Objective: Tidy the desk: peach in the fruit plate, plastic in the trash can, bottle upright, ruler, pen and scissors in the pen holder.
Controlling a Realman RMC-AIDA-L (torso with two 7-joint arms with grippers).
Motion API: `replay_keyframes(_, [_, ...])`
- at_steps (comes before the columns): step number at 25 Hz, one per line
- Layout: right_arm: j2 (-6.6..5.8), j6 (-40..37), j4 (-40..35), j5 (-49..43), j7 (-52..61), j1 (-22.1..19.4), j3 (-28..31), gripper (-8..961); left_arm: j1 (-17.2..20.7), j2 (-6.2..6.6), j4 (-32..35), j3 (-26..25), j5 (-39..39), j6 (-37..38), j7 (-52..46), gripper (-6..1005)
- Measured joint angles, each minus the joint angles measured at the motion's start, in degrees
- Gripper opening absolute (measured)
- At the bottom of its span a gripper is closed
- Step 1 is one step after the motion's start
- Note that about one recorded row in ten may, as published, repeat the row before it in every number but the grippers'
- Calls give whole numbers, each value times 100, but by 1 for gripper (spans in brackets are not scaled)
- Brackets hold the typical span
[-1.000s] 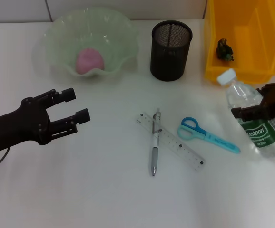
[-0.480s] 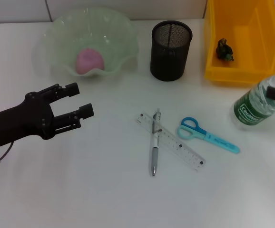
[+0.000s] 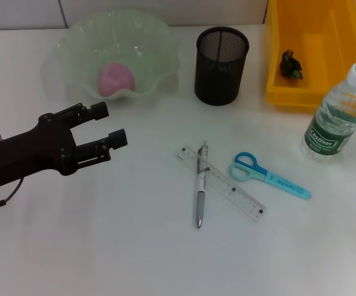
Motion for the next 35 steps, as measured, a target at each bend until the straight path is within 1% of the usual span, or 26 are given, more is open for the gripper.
replay_keyframes(4, [-3, -155, 19, 8, -46, -2, 89, 289, -22, -3, 0, 0, 1, -1, 1, 798])
replay_keyframes(11, [-3, -328, -4, 5, -59, -47, 207, 152, -160, -85, 0, 37, 34, -2, 13, 798])
replay_keyframes(16, [-3, -385, -54, -18, -62, -52, 185, 54, -185, -108, 0, 44, 37, -15, 24, 798])
replay_keyframes(22, [7, -342, -52, 2, -65, 8, 209, 19, -184, -118, 0, 44, 39, -19, 21, 799])
replay_keyframes(24, [9, -332, -51, 4, -66, 45, 209, 179, -168, -118, 0, 44, 40, -19, 16, 799])
replay_keyframes(34, [3, -137, -37, -28, -70, 236, 143, 636, -142, -141, 0, 53, 39, -6, 12, 798])
replay_keyframes(35, [4, -119, -27, -30, -70, 248, 141, 655, -140, -143, 0, 53, 39, -6, 14, 798])
